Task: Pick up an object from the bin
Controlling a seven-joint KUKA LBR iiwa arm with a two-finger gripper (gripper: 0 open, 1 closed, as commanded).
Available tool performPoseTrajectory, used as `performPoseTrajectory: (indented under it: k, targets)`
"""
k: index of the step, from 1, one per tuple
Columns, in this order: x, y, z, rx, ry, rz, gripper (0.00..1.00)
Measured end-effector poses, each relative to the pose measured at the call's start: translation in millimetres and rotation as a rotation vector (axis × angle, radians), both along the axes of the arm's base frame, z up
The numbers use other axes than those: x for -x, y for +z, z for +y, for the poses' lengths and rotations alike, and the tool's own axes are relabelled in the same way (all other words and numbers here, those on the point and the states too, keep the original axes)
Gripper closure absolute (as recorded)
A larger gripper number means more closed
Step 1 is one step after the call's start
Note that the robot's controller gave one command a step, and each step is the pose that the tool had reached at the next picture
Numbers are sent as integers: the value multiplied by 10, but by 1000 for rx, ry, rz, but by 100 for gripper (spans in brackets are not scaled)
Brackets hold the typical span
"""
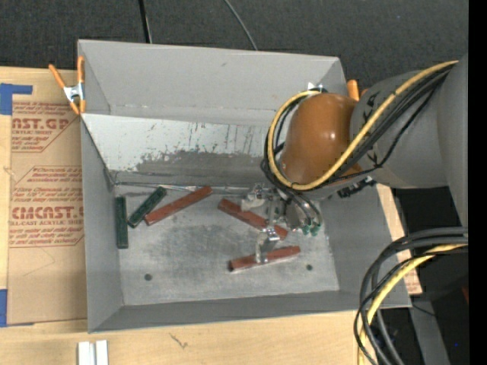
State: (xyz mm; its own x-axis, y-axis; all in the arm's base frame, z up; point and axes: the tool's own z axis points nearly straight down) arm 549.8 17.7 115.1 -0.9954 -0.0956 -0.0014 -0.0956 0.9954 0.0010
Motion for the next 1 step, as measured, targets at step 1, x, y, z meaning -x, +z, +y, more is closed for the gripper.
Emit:
performPoseTrajectory:
  k: [1]
  targets:
    - [431, -391, 68, -3, -78, -17, 100]
